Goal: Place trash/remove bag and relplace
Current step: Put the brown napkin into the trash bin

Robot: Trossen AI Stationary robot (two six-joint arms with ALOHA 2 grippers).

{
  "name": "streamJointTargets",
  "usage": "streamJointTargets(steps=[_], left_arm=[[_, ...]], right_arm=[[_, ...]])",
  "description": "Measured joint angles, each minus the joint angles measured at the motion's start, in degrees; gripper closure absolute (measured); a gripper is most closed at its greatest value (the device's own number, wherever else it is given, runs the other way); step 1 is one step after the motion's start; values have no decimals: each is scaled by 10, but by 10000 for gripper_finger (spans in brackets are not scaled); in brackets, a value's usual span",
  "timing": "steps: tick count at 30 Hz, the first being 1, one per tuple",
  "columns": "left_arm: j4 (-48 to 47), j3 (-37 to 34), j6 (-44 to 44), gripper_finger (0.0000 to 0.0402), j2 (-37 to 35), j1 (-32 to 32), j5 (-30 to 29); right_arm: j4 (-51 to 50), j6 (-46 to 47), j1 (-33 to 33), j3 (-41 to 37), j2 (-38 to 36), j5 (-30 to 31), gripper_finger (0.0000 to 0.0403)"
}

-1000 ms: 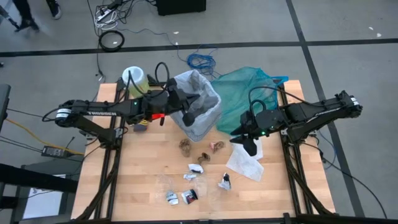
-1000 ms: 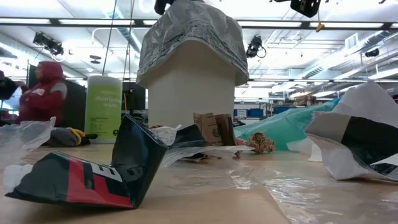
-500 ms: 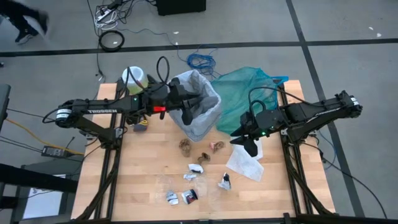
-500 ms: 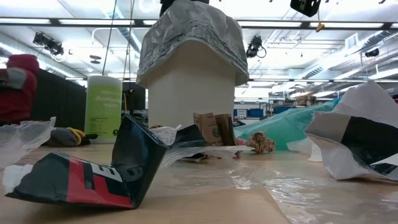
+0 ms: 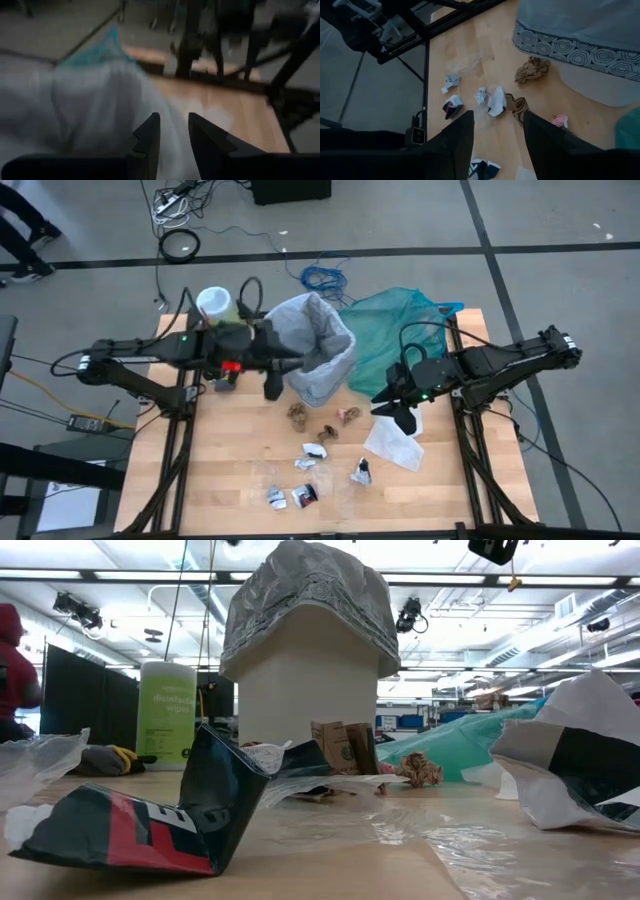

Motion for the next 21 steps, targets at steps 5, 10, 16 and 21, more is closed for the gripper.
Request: streamJointTargets(steps=[5, 10, 16, 21], left_arm=[[-5, -102, -115, 291, -40, -82, -49], [90, -239, -256, 291, -68, -163, -145], [178, -351, -395, 292, -49, -209, -201], [246, -406, -433, 292, -3, -214, -216]], right_arm=[[1, 0, 3, 0, 0, 11, 241], [1, 0, 6, 0, 0, 15, 241], [1, 1, 5, 0, 0, 19, 241], [5, 1, 5, 0, 0, 23, 241]])
